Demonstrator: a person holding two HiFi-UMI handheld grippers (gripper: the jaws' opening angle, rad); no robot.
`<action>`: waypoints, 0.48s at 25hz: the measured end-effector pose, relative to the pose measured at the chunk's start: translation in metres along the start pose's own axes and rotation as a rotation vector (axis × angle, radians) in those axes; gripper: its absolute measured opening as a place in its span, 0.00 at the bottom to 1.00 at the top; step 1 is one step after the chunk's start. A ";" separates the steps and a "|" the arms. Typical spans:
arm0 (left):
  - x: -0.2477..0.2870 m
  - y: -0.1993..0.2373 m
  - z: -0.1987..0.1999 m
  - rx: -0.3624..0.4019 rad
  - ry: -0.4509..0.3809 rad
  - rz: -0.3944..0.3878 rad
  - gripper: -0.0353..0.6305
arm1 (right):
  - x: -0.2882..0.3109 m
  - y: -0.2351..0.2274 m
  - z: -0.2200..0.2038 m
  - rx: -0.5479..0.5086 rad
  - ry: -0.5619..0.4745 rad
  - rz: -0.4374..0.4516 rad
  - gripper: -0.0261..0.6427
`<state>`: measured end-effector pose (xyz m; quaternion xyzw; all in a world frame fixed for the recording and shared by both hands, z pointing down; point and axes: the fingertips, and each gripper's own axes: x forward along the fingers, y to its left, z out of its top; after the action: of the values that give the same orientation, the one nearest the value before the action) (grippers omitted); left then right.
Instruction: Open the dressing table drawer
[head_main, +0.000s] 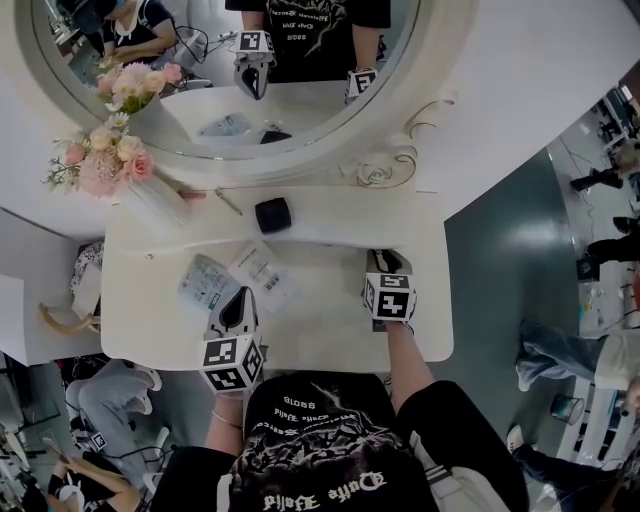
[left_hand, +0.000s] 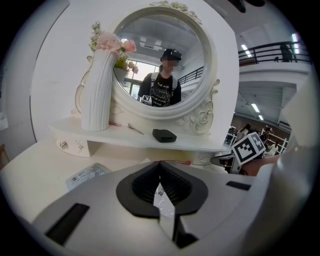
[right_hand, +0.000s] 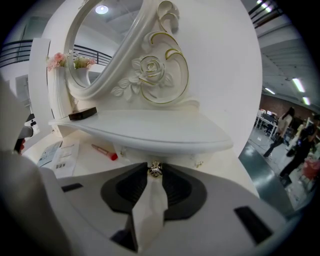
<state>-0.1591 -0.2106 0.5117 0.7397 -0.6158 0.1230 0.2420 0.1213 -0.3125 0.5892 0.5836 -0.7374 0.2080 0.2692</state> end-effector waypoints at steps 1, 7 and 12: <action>0.000 0.000 0.000 0.001 0.000 0.000 0.08 | -0.001 0.000 0.000 -0.001 0.001 -0.001 0.19; 0.002 -0.003 -0.002 0.003 0.000 -0.008 0.08 | -0.006 0.001 -0.005 -0.005 0.004 -0.004 0.19; 0.003 -0.006 -0.001 0.004 -0.003 -0.018 0.08 | -0.009 0.002 -0.008 -0.006 0.004 -0.006 0.19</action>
<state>-0.1525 -0.2122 0.5132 0.7460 -0.6090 0.1211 0.2407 0.1226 -0.3001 0.5893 0.5846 -0.7355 0.2062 0.2733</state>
